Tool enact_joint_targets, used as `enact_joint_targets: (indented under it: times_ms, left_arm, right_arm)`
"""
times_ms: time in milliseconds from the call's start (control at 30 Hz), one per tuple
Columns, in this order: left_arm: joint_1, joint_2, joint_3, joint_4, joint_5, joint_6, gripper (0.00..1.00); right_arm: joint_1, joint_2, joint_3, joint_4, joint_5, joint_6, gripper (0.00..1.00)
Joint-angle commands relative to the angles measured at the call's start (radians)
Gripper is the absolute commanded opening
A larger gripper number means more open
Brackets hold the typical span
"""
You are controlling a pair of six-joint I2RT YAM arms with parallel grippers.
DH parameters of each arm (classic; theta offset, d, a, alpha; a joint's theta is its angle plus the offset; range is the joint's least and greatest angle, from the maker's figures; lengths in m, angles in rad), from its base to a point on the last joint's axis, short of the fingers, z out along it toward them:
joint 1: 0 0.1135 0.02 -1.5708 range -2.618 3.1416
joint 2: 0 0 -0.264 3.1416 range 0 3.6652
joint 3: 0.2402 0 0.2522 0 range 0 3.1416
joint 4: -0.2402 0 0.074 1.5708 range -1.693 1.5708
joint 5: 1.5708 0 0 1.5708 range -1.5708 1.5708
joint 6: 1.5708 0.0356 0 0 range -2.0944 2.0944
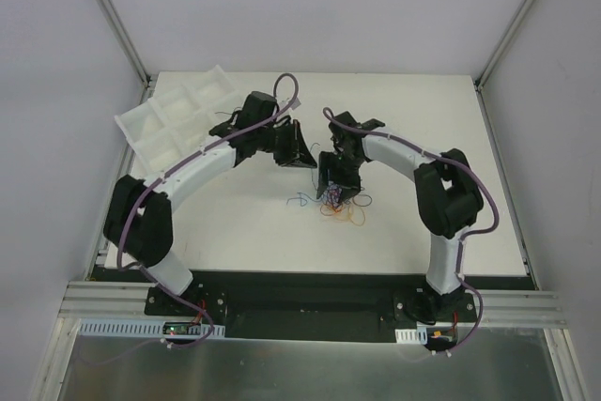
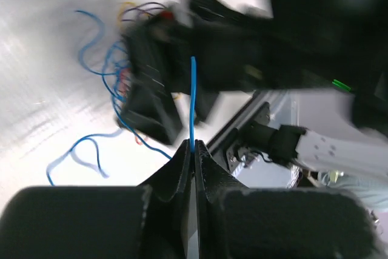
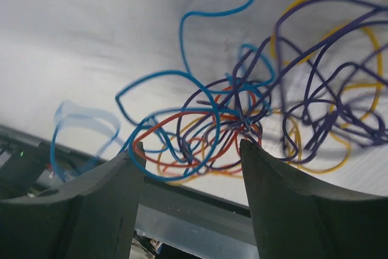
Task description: Untangle the cables
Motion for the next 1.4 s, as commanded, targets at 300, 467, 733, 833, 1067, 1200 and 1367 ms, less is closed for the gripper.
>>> enact_joint_targets:
  times_ms: [300,467,733,833,1067,1200,1367]
  left_arm:
    - [0.004,-0.486,0.219,0.048,-0.040,0.343,0.00]
    - [0.003,-0.555,0.457,0.049,-0.157,0.481,0.00]
    - [0.004,-0.551,0.761,0.054,-0.306,0.590,0.00]
    - [0.003,-0.546,0.810,0.080,-0.327,0.578,0.00]
    - [0.004,-0.545,0.784,0.098,-0.393,0.543,0.00]
    - [0.004,-0.562,0.706,0.085,-0.456,0.497,0.00]
    - [0.004,-0.595,0.472,0.077,-0.465,0.368,0.00]
  right_arm:
    - [-0.113,0.023,-0.032,-0.106,0.262,0.018,0.62]
    - [-0.185,-0.043,-0.103,-0.106,0.300,-0.006,0.63]
    - [-0.259,-0.092,-0.158,-0.100,0.314,-0.048,0.63]
    - [-0.282,-0.098,-0.161,-0.091,0.303,-0.048,0.63]
    - [-0.306,-0.094,-0.155,-0.091,0.288,-0.061,0.61]
    - [-0.311,-0.078,-0.149,-0.081,0.262,-0.063,0.61]
    - [-0.311,-0.064,-0.137,-0.081,0.247,-0.069,0.60]
